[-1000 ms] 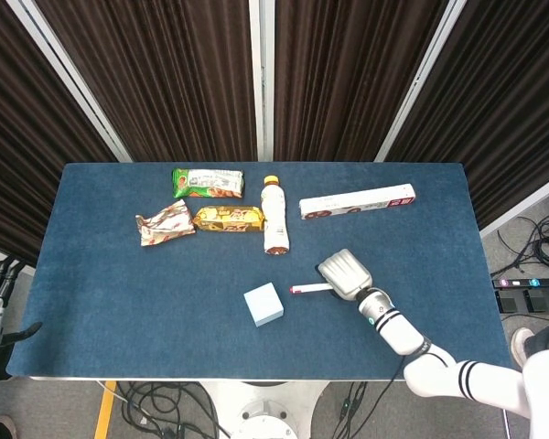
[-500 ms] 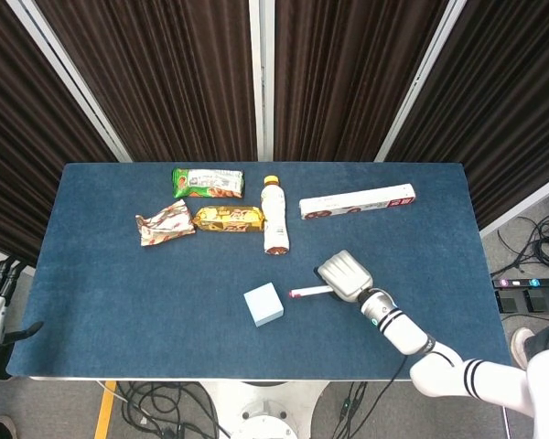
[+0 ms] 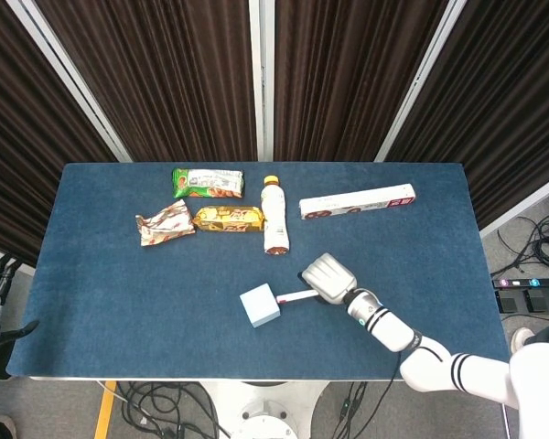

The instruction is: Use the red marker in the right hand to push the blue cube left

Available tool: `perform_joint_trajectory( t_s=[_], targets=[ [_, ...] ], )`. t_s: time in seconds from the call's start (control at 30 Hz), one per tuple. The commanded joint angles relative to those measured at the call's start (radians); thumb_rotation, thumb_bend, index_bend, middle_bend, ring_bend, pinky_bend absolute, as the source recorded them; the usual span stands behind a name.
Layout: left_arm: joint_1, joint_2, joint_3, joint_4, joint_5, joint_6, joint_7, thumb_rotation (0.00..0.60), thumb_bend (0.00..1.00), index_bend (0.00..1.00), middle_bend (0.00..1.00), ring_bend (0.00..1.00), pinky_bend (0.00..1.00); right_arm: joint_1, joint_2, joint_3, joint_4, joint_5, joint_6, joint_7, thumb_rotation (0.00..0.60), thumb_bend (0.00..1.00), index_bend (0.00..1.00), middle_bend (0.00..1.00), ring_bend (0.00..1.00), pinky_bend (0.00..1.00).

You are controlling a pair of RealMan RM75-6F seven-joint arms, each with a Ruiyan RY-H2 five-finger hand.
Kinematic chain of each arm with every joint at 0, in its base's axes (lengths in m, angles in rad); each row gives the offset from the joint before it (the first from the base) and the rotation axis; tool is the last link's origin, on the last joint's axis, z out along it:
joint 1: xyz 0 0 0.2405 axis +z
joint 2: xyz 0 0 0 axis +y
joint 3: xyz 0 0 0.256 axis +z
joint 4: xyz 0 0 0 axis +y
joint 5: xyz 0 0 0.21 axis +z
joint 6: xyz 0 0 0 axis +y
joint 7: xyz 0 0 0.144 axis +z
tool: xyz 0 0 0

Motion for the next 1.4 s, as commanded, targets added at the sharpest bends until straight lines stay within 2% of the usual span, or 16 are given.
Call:
perform_joint_trajectory(
  t_s=[0.03,0.13,0.4,0.5,0.63,0.83,1.1,1.27,1.4],
  targets=[
    [0.0,0.0,0.0,0.004,-0.002,-0.002,-0.004,0.6,0.05,0.08,0.07,0.03,0.08,0.016,-0.021,0.01,0.008,0.002,-0.014,0.001,0.6,0.23,0.61,0.68,0.77,0.88],
    [0.002,0.0,-0.001,0.01,-0.004,-0.003,-0.011,0.6,0.05,0.08,0.07,0.03,0.08,0.037,-0.051,0.028,0.018,0.014,-0.033,-0.001,0.6,0.24,0.68,0.68,0.77,0.88],
    [0.009,0.005,-0.004,0.023,-0.014,0.002,-0.026,0.6,0.05,0.08,0.07,0.03,0.08,0.095,-0.132,0.074,0.049,0.061,-0.08,-0.04,0.6,0.23,0.7,0.68,0.77,0.88],
    [0.013,0.008,-0.004,0.028,-0.016,0.001,-0.032,0.6,0.05,0.08,0.07,0.03,0.08,0.107,-0.154,0.08,0.058,0.078,-0.09,-0.053,0.6,0.23,0.68,0.68,0.77,0.88],
    [0.014,0.008,-0.004,0.034,-0.016,0.0,-0.04,0.6,0.05,0.08,0.07,0.03,0.08,0.105,-0.152,0.076,0.057,0.09,-0.084,-0.071,0.6,0.24,0.73,0.68,0.77,0.88],
    [0.012,0.003,-0.002,0.034,-0.008,0.002,-0.041,0.6,0.05,0.08,0.07,0.03,0.08,0.073,-0.08,0.06,0.028,0.093,-0.046,-0.079,0.6,0.24,0.72,0.68,0.77,0.88],
    [0.006,-0.003,0.001,0.022,0.003,-0.001,-0.022,0.6,0.05,0.08,0.07,0.03,0.08,-0.044,0.127,0.0,-0.039,0.066,0.068,-0.035,0.6,0.24,0.72,0.68,0.77,0.88],
    [-0.002,-0.013,0.008,0.016,0.014,-0.01,-0.009,0.6,0.05,0.08,0.07,0.03,0.08,-0.146,0.236,-0.052,-0.009,0.06,0.133,0.052,0.6,0.24,0.72,0.68,0.77,0.88],
    [-0.008,-0.018,0.011,0.014,0.02,-0.018,0.001,0.6,0.05,0.08,0.07,0.03,0.08,-0.21,0.275,-0.082,0.032,0.048,0.172,0.127,0.6,0.24,0.72,0.68,0.77,0.88]
  ],
)
